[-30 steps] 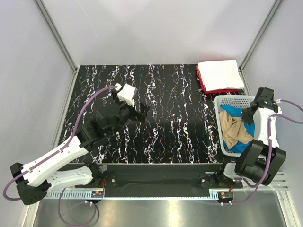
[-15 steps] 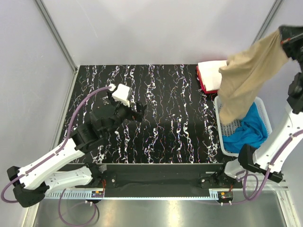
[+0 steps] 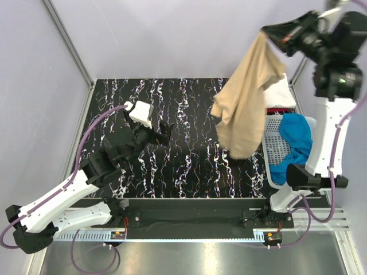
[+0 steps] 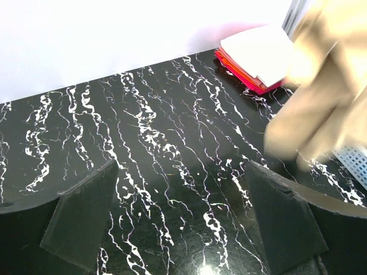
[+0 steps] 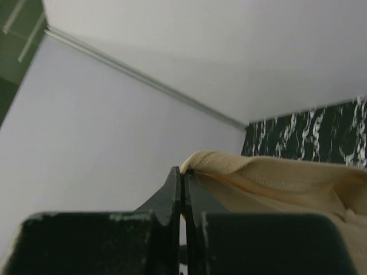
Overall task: Fold and stack the t-shirts
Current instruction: Move the tshirt to the center of the board
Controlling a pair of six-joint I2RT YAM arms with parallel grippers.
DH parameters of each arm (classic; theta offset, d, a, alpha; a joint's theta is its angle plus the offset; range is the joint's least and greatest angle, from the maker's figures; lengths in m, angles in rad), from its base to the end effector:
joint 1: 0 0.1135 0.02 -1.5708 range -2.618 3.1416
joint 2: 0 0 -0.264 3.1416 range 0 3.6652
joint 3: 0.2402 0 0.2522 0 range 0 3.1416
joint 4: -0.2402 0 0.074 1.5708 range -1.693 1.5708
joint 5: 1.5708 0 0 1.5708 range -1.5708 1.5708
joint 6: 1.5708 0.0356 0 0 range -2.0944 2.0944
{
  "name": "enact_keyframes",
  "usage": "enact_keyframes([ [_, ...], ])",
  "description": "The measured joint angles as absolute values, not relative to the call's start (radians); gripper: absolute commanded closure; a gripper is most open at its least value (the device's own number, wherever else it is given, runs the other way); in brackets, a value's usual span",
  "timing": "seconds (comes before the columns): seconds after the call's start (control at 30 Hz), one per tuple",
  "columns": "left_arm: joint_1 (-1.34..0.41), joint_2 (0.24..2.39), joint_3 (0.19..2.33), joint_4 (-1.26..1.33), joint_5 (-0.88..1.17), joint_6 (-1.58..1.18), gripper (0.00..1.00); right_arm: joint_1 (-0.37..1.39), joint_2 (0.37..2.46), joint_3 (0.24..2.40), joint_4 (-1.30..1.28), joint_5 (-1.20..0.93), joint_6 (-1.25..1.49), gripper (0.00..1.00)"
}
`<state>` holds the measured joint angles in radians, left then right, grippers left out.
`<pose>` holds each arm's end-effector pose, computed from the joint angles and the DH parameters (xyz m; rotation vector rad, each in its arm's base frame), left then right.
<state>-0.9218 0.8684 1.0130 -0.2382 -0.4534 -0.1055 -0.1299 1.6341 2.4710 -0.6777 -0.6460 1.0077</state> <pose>0.1265 -0.1409 0.3998 0.3337 1.6368 -0.4030 0.2580 -0.0121 0.6153 0.3004 1.5245 1.1594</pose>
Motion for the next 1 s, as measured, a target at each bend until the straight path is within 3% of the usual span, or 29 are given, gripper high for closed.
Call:
enact_keyframes([
  [0.23,-0.912,0.851,1.013,-0.235,-0.498,-0.105,0.01,0.234,1.745,2.282,-0.748,-0.482,0.897,0.99],
  [0.37,-0.901,0.834,1.012,-0.228,-0.548,-0.105,0.01,0.442,1.947,2.308,-0.759,-0.402,0.823,0.90],
  [0.53,-0.895,0.787,0.965,-0.176,-0.657,-0.091,0.01,0.620,2.302,2.553,-0.925,-0.337,0.706,0.51],
  [0.63,-0.894,0.761,0.945,-0.166,-0.706,-0.083,0.01,0.677,2.363,2.561,-1.070,-0.231,0.627,0.45],
  [0.7,-0.893,0.759,0.946,-0.164,-0.717,-0.093,0.01,0.688,2.308,2.449,-1.108,-0.128,0.595,0.44],
  [0.8,-0.886,0.777,0.963,-0.190,-0.718,-0.141,0.01,0.657,2.093,2.081,-1.064,-0.004,0.577,0.43],
  [0.9,-0.844,0.845,0.990,-0.209,-0.685,-0.217,0.02,0.537,1.771,1.623,-0.972,0.017,0.604,0.44],
  [1.0,-0.719,0.972,1.019,-0.232,-0.559,-0.306,0.08,0.397,1.567,1.366,-0.894,0.042,0.654,0.44],
])
